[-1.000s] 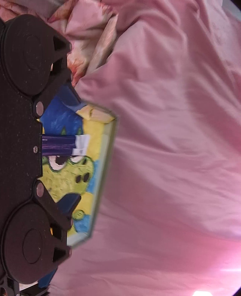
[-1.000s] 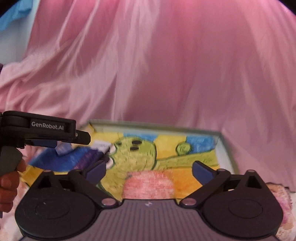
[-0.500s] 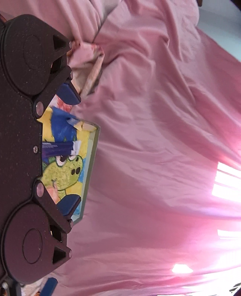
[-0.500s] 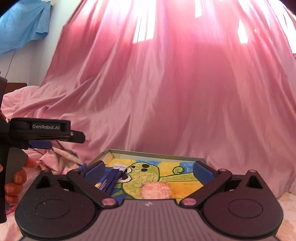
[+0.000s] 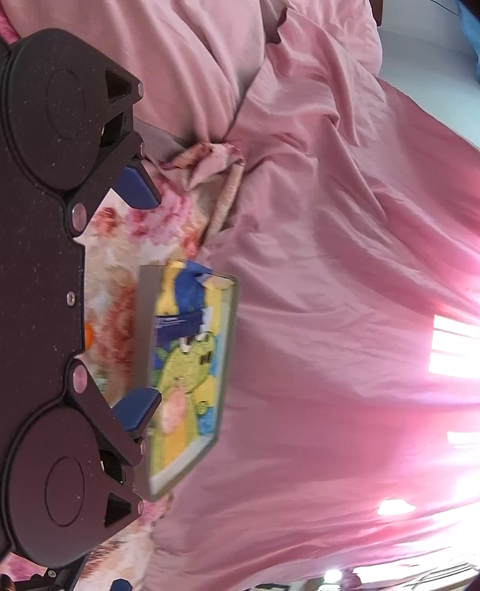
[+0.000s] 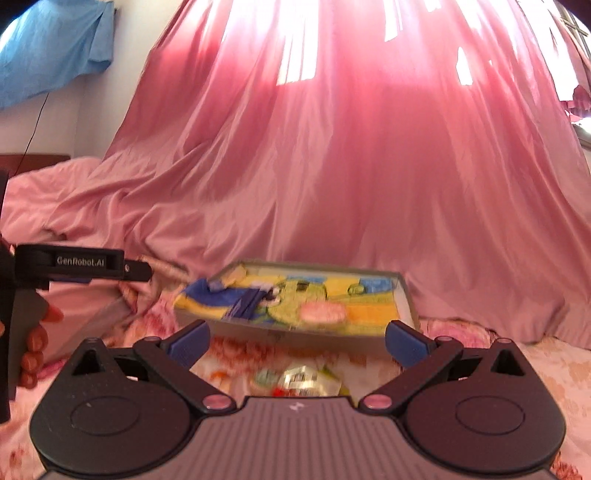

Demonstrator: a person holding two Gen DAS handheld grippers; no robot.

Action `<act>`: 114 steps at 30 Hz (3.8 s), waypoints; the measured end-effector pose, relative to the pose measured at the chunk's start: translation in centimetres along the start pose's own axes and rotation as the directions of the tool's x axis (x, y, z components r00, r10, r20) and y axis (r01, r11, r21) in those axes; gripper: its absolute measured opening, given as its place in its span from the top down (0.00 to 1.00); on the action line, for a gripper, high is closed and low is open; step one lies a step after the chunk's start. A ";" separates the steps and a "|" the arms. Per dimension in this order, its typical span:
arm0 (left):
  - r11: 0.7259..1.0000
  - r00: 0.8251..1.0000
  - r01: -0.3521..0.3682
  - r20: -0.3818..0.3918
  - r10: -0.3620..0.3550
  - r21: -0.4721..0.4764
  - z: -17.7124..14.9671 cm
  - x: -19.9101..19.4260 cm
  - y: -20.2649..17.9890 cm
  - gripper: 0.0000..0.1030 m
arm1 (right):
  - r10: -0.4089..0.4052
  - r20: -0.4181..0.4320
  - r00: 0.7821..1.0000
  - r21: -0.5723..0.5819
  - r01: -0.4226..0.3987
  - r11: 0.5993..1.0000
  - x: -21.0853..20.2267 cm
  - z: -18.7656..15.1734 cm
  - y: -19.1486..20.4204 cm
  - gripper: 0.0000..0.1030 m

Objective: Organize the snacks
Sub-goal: 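Withdraw both tools from the tray back over the snacks, then grasp the TOAST bread bag with the left tool while the right tool grasps the dark jerky pack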

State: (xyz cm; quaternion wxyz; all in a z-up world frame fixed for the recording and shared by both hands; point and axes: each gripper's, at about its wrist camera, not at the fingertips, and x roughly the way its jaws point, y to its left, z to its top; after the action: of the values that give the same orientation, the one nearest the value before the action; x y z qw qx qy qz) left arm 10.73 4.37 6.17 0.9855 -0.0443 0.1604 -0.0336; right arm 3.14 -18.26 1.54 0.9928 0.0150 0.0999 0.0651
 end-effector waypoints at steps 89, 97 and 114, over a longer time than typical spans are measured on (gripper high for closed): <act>0.763 0.786 0.553 -0.513 -0.344 0.335 -8.3 12.1 -0.5 0.24 | 0.197 -0.487 0.851 0.093 -0.174 0.980 5.1 -9.3 3.9 0.49; 0.874 0.747 0.453 -0.610 -0.265 0.174 -8.2 9.8 -0.6 0.25 | 0.125 -0.475 0.871 0.055 -0.113 0.992 3.7 -9.4 3.4 0.49; 0.818 0.780 0.498 -0.561 -0.277 0.289 -9.5 11.0 -2.4 0.16 | 0.181 -0.485 0.856 0.019 -0.196 0.980 5.5 -9.7 2.6 0.32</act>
State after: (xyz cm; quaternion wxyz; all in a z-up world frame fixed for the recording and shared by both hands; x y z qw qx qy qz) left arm 17.98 0.41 -6.05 0.8665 0.1471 0.3828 -0.2847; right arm 6.24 -14.76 -8.93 0.9250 -0.0073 0.3420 0.1651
